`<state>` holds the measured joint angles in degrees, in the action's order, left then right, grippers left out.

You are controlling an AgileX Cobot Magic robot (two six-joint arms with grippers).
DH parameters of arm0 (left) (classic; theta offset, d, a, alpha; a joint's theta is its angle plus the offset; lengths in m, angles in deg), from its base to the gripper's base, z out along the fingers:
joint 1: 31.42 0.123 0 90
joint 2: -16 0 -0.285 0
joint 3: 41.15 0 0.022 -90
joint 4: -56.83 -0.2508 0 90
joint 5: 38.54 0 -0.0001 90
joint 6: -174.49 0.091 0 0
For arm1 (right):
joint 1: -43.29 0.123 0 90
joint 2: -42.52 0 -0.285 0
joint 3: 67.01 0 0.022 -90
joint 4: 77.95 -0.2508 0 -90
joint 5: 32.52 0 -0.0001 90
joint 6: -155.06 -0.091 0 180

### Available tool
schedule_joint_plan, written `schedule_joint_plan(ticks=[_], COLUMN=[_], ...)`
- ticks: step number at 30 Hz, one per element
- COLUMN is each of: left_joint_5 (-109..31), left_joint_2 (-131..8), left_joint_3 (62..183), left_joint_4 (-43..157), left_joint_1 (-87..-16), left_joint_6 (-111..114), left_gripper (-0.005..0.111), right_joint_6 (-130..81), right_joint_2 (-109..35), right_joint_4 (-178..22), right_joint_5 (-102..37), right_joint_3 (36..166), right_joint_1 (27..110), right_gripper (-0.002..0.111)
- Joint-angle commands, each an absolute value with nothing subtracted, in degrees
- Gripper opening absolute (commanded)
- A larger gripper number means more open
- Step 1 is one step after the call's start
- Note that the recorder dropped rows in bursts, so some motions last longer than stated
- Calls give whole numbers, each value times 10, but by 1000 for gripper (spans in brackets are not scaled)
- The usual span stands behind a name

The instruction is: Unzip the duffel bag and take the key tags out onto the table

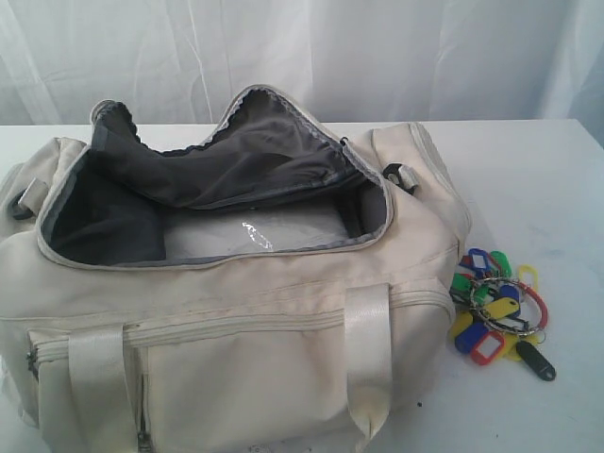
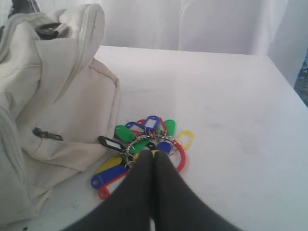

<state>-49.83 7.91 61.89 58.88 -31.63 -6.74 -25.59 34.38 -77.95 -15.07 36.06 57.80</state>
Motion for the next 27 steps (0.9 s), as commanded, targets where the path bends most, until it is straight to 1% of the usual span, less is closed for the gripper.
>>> schedule_joint_plan(ticks=[1,9,27], left_joint_5=[-496,-496,-496], left_joint_2=[82,82,82], left_joint_3=[616,616,616], left_joint_4=[593,593,593], left_joint_1=[-316,-316,-316], left_joint_6=[-67,-67,-66], left_gripper=[0,0,0], right_joint_6=[-249,-249,-249], right_joint_2=[347,347,347], right_joint_4=[-765,-765,-766], right_joint_5=[-150,-151,-155], right_joint_3=[358,358,358], right_joint_1=[552,503,503], right_gripper=[0,0,0])
